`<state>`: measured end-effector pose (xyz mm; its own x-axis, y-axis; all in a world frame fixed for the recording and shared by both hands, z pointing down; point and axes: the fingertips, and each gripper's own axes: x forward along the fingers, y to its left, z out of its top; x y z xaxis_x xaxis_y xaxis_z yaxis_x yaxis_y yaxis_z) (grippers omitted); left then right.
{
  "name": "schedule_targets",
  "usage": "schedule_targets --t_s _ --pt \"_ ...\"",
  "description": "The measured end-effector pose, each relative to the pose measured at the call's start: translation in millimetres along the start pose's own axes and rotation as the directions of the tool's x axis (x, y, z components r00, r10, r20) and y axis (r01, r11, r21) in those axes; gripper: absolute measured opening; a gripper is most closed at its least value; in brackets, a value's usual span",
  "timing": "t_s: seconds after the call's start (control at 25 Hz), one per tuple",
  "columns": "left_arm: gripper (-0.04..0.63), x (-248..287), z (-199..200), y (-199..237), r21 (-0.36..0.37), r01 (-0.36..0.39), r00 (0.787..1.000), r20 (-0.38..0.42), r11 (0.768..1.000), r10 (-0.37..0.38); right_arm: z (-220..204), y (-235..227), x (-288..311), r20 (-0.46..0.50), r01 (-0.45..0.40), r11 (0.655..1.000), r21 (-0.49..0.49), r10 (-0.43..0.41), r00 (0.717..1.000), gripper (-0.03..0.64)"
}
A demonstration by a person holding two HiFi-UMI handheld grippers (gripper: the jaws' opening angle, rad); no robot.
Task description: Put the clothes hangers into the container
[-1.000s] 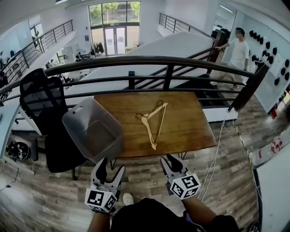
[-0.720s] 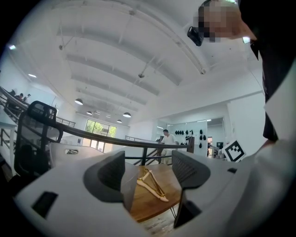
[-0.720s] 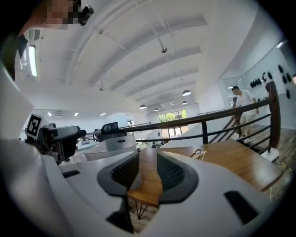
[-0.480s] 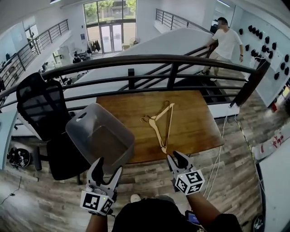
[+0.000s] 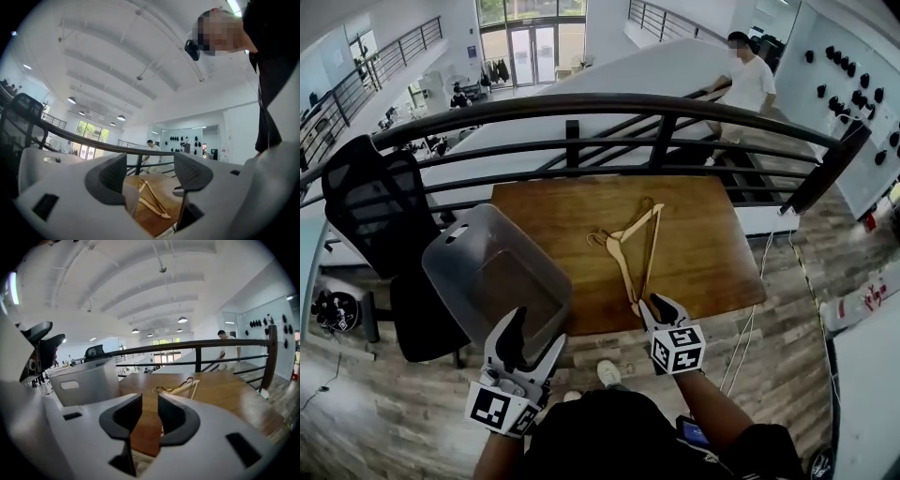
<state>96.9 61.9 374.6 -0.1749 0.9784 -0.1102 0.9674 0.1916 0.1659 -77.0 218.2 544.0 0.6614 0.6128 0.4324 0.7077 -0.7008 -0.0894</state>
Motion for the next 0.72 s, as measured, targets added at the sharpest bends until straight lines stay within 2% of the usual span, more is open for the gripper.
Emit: schedule_targets --t_s 0.28,0.52,0.72 --pt "0.318 34 -13 8 -0.011 -0.026 0.999 -0.047 1.0 0.025 -28 -36 87 -0.183 -0.009 1.0 -0.014 0.006 0.983 0.094" --pt "0.318 49 -12 20 0.012 -0.098 0.994 -0.047 0.995 0.098 -58 -60 148 -0.343 0.008 0.999 0.041 0.006 0.939 0.086" --pt "0.318 53 -14 30 0.014 -0.15 0.987 -0.057 0.989 0.15 -67 -75 175 -0.419 0.053 0.997 0.057 -0.024 0.908 0.089"
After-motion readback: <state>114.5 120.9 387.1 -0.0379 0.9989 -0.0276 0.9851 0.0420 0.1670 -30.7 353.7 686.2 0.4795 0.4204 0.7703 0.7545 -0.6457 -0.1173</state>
